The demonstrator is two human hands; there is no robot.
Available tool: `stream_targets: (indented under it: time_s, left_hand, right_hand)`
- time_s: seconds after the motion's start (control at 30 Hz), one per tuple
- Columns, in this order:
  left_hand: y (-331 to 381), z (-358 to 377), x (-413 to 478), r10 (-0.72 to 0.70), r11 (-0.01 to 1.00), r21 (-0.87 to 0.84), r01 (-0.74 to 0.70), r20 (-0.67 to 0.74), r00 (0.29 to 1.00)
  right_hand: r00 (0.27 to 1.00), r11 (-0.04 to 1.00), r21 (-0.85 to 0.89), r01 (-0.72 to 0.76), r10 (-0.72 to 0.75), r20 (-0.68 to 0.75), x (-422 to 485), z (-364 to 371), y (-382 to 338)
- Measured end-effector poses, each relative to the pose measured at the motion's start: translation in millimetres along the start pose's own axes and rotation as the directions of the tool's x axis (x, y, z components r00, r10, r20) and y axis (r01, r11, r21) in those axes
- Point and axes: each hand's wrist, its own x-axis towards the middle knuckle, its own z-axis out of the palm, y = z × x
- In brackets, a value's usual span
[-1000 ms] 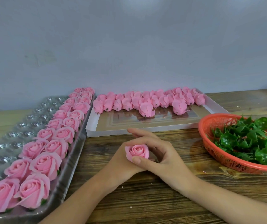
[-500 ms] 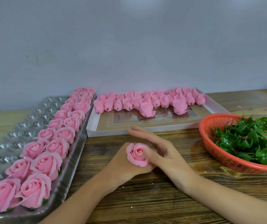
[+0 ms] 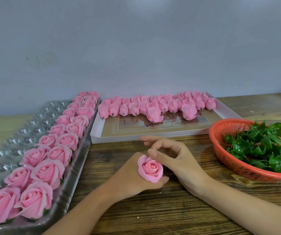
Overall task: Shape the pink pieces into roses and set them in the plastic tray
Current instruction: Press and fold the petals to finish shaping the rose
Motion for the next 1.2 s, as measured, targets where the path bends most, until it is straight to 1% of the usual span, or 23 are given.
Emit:
stream_targets:
  time_s: [0.27,0.5,0.63,0.77,0.87,1.1,1.2]
  left_hand:
    - [2,-2,-1,-0.018,1.000,-0.018,0.018,0.029,0.999]
    - [3,-2,-1,-0.023,0.998,-0.050,0.026,0.052,0.998]
    - [5,-2,-1,-0.012,0.996,-0.092,0.015,0.037,0.999]
    - [5,-2,-1,-0.005,0.996,-0.088,0.008,0.036,0.999]
    - [4,-2,-1,-0.013,0.998,-0.067,0.016,0.038,0.999]
    - [1,-3,0,-0.011,0.999,-0.048,0.014,0.064,0.998]
    - [1,-3,0,0.000,0.999,-0.042,0.003,0.073,0.997]
  right_hand:
    - [0.995,0.999,0.033,-0.042,0.038,0.094,4,-4,-3]
    - [0.992,0.998,0.027,0.053,-0.056,0.113,3,-4,-6]
    - [0.986,0.989,-0.059,0.135,-0.128,0.110,3,-7,-1]
    - [0.982,0.976,-0.127,0.175,-0.163,0.100,3,-7,2]
    - [0.980,0.968,-0.168,0.186,-0.170,0.105,5,-8,4]
    - [0.968,0.935,-0.279,0.219,-0.173,0.179,5,-11,3]
    - [0.972,0.944,-0.263,0.198,-0.155,0.176,5,-10,1]
